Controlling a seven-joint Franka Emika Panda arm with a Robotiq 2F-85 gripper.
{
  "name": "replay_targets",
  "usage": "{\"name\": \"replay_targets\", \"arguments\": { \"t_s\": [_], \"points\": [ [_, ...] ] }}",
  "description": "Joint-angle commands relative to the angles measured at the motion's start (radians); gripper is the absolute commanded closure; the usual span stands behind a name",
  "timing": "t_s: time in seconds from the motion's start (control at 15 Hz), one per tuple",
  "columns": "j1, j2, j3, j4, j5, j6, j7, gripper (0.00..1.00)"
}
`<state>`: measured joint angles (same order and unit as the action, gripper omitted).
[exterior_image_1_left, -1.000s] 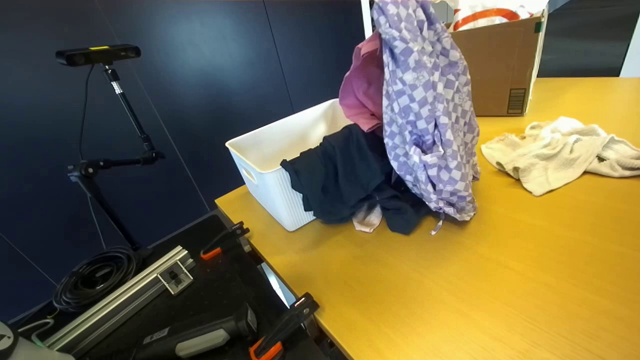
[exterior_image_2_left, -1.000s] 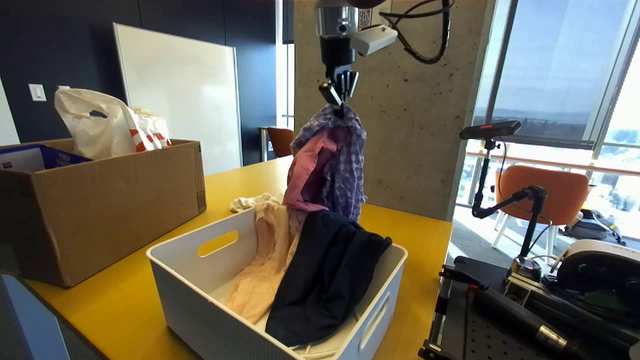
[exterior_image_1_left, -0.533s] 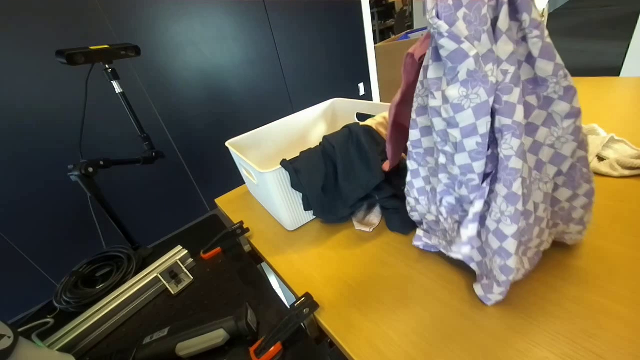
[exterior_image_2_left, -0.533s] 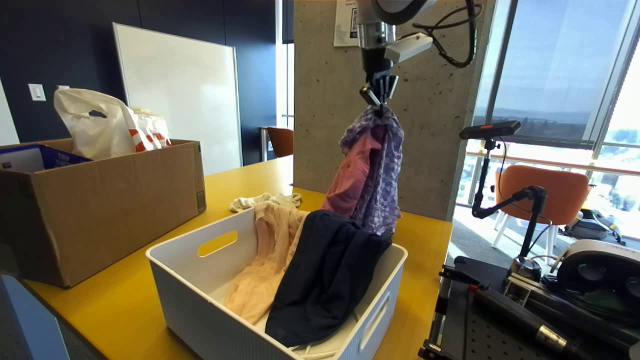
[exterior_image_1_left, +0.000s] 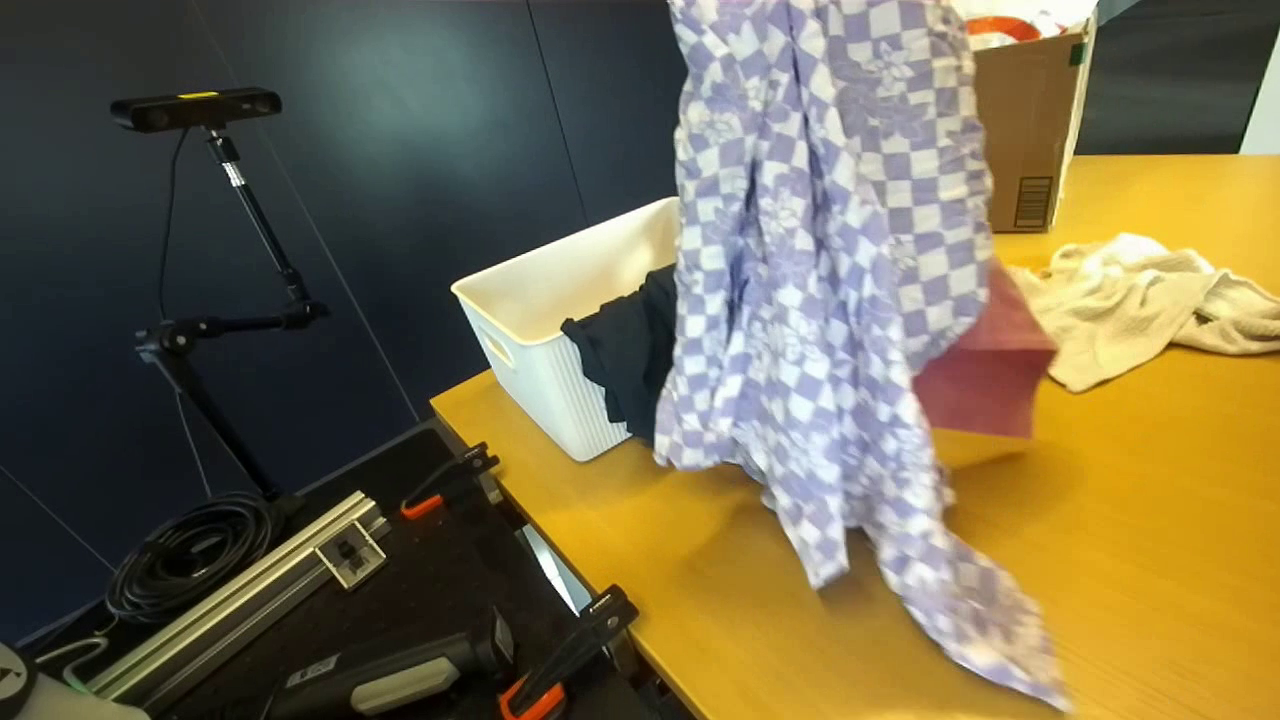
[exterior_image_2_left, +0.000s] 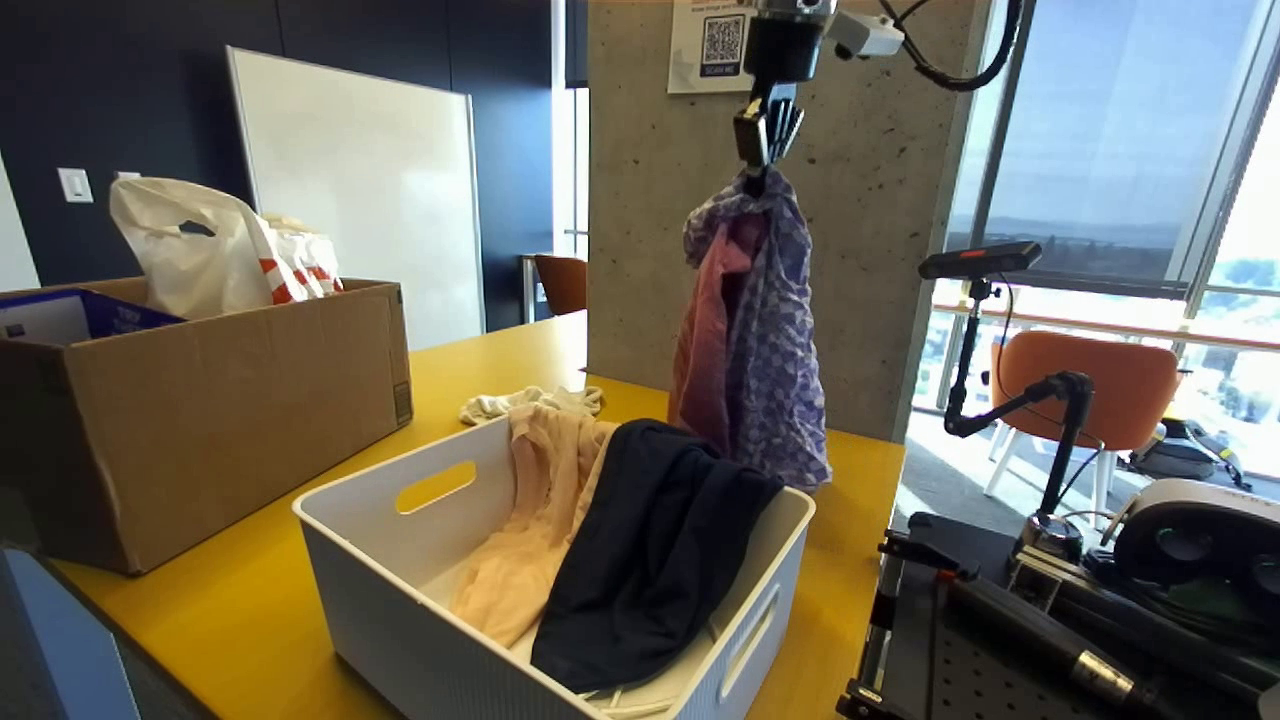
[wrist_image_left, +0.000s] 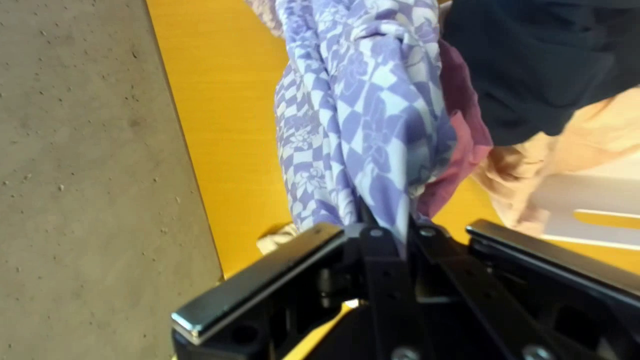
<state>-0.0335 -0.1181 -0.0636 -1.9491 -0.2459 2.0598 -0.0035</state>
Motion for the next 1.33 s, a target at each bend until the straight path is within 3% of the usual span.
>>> {"name": "replay_targets", "arguments": {
  "t_s": [0.0, 0.2, 0.4, 0.67, 0.87, 0.93, 1.0, 1.27],
  "points": [
    [-0.005, -0.095, -0.031, -0.09, 0.145, 0.134, -0.172, 0.99],
    [-0.024, -0.038, -0.115, -0.159, 0.337, 0.243, -0.314, 0.99],
    [-0.075, 0.068, -0.166, -0.181, 0.419, 0.212, -0.318, 0.99],
    [-0.185, 0.208, -0.212, -0.212, 0.329, 0.329, -0.183, 0.99],
    [-0.214, 0.324, -0.237, -0.148, 0.22, 0.402, -0.018, 0.99],
    [-0.21, 0.357, -0.248, -0.12, 0.167, 0.404, 0.057, 0.7],
    [-0.198, 0.38, -0.261, -0.095, 0.111, 0.398, 0.139, 0.69],
    [-0.085, 0.443, -0.35, -0.004, -0.086, 0.312, 0.444, 0.41]
  ]
}}
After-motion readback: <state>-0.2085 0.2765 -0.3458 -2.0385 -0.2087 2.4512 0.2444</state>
